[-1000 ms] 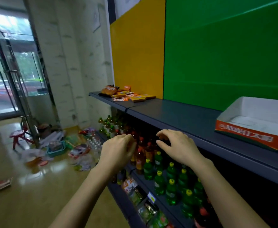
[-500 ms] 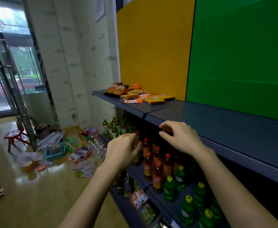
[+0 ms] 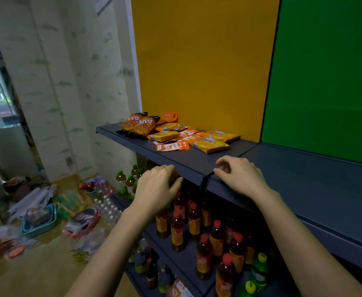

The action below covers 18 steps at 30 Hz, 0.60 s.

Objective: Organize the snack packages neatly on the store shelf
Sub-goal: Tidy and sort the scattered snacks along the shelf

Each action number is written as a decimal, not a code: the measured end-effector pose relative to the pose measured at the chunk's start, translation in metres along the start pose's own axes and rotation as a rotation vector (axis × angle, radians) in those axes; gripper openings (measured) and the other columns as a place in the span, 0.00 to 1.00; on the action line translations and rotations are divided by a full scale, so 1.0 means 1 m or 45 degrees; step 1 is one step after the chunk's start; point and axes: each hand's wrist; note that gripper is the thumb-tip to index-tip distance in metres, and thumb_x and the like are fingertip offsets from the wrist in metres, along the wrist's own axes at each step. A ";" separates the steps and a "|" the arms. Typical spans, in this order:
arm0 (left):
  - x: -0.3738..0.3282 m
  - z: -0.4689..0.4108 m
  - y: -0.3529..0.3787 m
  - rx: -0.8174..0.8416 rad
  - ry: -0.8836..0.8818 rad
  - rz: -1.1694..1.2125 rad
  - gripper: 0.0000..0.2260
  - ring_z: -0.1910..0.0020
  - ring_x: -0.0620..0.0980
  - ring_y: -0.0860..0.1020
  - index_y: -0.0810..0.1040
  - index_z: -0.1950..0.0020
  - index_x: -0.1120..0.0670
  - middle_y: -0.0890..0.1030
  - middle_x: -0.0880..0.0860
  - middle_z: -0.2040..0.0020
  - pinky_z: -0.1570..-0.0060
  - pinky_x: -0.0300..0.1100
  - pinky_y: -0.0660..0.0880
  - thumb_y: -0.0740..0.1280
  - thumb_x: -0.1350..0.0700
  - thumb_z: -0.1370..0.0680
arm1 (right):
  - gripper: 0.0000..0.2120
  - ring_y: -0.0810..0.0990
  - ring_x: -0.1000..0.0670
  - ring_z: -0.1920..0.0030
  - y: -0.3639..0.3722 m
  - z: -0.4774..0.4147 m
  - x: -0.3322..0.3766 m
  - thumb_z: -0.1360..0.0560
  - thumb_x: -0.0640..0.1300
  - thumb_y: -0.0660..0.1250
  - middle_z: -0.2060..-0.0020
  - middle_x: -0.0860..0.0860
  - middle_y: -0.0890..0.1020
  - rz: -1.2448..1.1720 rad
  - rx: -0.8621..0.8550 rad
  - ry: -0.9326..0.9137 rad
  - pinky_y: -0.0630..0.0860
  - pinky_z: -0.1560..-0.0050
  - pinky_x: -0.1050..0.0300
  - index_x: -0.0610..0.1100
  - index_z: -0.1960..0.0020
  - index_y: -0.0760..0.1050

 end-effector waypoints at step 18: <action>0.093 -0.208 0.103 0.069 0.379 0.384 0.11 0.47 0.54 0.78 0.78 0.48 0.52 0.82 0.51 0.49 0.56 0.45 0.71 0.62 0.47 0.23 | 0.34 0.73 0.42 0.37 0.060 -0.150 0.011 0.26 0.69 0.52 0.39 0.43 0.77 0.249 0.090 0.705 0.72 0.46 0.50 0.41 0.41 0.75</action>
Point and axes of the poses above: each hand's wrist, its own z-axis away from the middle knuckle, its own y-axis out of the palm, x = y × z
